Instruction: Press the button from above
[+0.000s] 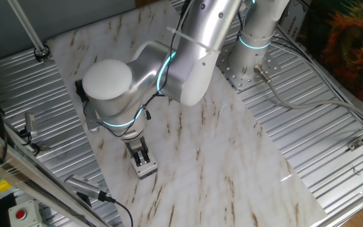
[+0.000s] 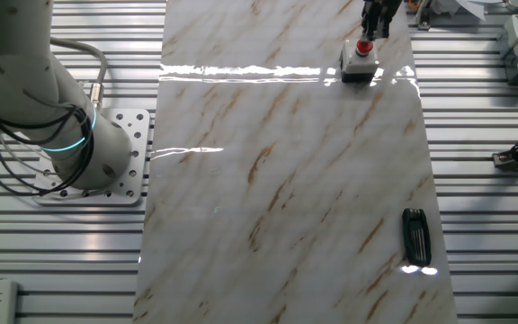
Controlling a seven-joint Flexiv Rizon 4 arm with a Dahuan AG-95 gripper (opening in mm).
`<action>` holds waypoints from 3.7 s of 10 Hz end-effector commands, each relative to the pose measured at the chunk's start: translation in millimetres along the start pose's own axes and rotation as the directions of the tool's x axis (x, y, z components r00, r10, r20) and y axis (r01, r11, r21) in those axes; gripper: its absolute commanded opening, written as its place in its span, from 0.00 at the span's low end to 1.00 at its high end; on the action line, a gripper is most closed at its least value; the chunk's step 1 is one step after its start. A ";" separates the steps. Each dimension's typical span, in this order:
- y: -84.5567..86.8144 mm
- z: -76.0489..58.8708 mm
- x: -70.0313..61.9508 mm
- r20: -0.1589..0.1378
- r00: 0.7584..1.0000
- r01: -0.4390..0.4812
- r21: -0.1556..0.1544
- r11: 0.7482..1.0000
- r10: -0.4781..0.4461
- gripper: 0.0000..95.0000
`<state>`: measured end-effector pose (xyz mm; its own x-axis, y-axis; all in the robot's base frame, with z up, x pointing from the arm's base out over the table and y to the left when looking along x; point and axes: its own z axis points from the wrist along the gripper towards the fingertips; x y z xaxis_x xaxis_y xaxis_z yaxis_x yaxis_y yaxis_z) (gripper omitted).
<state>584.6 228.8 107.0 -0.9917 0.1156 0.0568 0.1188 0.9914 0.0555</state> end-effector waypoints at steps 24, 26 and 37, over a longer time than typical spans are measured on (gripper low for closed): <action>-45.2 -76.5 26.7 -0.004 0.991 0.137 -0.017 0.990 -0.137 0.00; -44.7 -77.3 27.5 -0.002 0.991 0.135 -0.017 0.991 -0.135 0.00; -113.7 -106.2 53.4 -0.005 0.969 0.248 -0.009 0.969 -0.248 0.00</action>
<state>522.8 113.1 208.9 -0.9895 -0.1371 0.0454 -0.1334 0.9881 0.0767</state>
